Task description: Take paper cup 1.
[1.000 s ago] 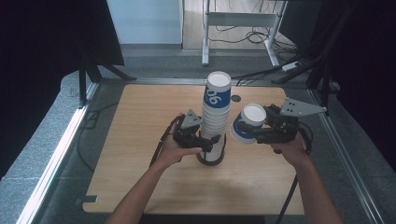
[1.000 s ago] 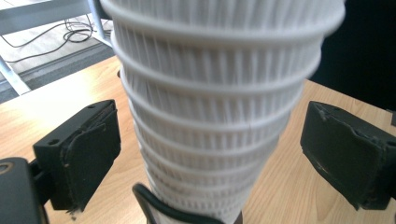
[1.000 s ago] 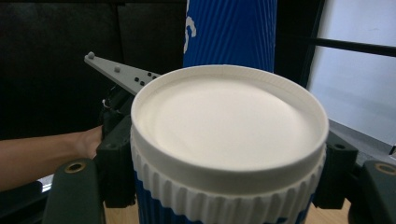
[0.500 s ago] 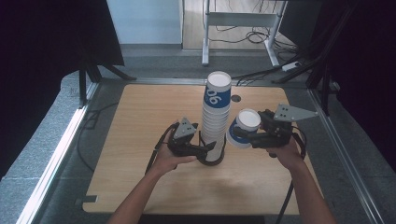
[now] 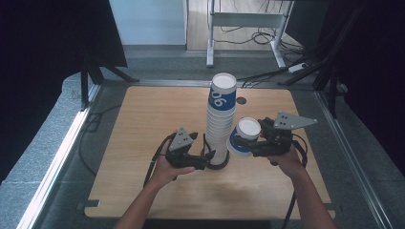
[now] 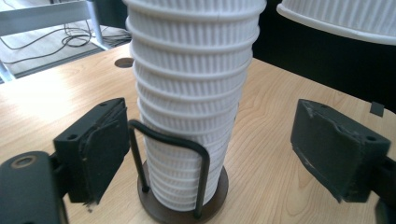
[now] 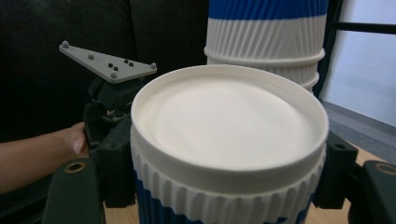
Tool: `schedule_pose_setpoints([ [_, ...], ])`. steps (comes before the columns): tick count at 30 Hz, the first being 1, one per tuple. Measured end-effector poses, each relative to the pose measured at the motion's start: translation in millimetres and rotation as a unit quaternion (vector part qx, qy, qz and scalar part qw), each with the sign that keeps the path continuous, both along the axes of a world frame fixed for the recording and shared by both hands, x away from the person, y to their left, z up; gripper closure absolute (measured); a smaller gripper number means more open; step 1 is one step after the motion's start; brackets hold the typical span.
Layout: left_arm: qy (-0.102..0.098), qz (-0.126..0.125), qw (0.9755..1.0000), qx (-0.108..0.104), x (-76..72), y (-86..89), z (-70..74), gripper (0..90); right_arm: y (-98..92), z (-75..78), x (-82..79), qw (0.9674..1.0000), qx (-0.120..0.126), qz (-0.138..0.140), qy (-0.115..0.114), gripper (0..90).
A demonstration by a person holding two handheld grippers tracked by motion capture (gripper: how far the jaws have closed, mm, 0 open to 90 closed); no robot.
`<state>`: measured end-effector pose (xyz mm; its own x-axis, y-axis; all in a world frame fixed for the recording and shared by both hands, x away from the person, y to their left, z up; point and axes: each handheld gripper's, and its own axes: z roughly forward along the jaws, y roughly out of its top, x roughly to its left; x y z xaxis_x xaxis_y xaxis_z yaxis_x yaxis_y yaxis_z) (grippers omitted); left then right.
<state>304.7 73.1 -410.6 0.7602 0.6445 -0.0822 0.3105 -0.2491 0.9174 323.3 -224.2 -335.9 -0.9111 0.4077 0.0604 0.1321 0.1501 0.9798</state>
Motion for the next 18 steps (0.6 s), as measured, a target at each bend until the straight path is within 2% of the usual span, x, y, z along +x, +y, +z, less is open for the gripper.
schedule_pose_setpoints([
  [3,0.006,0.001,1.0,-0.005,-1.3,3.4,-4.8,13.5,1.8,-4.7,0.3,1.0,0.0,0.002,0.004,27.0],
  [9,0.013,-0.001,0.9999,0.0,-6.9,7.2,-15.7,14.2,3.5,-15.2,1.0,0.9999,0.004,0.004,0.012,27.0],
  [10,0.016,-0.005,0.9999,0.003,-9.5,8.5,-19.6,14.5,4.2,-21.2,1.2,0.9998,0.005,0.005,0.017,27.0],
  [15,0.012,-0.006,0.9998,0.013,-17.5,9.6,-27.9,14.6,6.9,-32.9,-1.1,0.9998,0.006,0.004,0.019,27.0],
  [18,0.011,-0.007,0.9999,0.01,-20.3,11.3,-30.6,14.8,11.1,-40.9,-4.5,0.9998,-0.001,0.003,0.017,27.0],
])
